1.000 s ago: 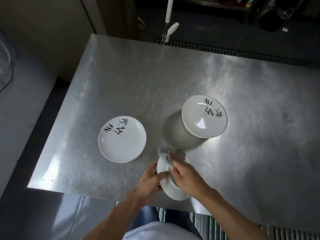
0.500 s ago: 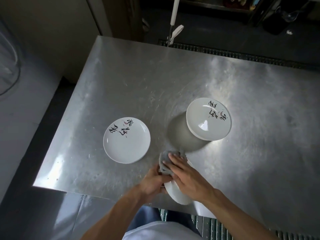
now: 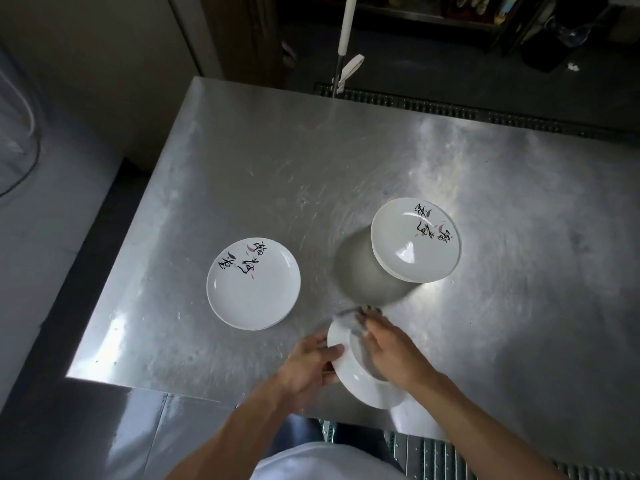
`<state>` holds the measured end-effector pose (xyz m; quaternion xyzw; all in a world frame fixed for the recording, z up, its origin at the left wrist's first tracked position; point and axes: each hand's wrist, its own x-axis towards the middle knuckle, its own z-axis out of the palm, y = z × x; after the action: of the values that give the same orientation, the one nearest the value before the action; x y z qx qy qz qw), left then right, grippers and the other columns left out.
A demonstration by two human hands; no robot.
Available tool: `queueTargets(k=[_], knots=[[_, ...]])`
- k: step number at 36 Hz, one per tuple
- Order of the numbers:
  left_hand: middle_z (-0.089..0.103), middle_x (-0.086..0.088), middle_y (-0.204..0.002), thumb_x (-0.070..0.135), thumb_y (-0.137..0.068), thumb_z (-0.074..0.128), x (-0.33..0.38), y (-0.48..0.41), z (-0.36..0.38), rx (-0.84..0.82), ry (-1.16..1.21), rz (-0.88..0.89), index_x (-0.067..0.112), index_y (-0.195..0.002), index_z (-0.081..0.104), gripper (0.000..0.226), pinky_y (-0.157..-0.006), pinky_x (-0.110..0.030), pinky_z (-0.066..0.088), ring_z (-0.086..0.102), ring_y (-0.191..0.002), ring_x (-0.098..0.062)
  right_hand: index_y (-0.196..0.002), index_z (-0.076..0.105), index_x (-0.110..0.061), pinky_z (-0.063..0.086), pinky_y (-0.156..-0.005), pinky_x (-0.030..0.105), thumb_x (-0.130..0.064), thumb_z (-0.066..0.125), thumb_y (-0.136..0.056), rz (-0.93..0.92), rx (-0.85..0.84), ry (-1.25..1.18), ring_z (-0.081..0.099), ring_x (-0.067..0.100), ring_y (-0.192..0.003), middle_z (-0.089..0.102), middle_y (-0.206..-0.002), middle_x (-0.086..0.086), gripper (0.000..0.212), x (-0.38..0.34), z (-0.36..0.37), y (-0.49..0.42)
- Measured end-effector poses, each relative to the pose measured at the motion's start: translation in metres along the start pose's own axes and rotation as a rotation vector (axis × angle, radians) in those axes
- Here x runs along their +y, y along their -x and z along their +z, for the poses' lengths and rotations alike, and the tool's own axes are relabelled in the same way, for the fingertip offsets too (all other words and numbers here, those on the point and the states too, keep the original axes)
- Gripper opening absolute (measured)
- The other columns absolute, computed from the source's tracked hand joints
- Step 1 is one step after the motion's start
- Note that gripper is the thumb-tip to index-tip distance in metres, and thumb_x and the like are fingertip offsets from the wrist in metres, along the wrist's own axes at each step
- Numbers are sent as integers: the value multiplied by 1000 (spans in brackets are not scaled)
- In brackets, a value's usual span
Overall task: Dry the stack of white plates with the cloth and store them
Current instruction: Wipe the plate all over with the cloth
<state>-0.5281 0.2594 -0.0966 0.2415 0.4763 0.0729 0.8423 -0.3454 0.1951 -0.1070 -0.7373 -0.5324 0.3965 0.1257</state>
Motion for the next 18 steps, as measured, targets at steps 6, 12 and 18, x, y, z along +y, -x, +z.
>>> queueTargets(k=[6,12,18], knots=[[69,-17,-113,-4,-95,61,2,0,1,34,-22,2,3,-131,54,37,-86,-48,55,66,-96,-32,-155,37,-19,17,-125,28,-20,41,-107,-219,-5,100,16,10,-153,20,-166,-5,48,-9,14,10],[71,-15,-107,-1,-95,63,2,1,-1,33,-44,-3,5,-126,56,33,-77,-42,57,69,-90,-30,-155,35,-15,18,-124,29,-23,40,-107,-159,101,161,18,15,-154,25,-165,3,49,-9,16,4],[71,-10,-108,-3,-95,63,1,0,0,26,-84,16,9,-124,58,32,-68,-37,58,70,-86,-24,-149,44,-3,9,-126,37,-16,43,-104,-311,103,286,30,24,-150,34,-159,12,46,1,9,0]])
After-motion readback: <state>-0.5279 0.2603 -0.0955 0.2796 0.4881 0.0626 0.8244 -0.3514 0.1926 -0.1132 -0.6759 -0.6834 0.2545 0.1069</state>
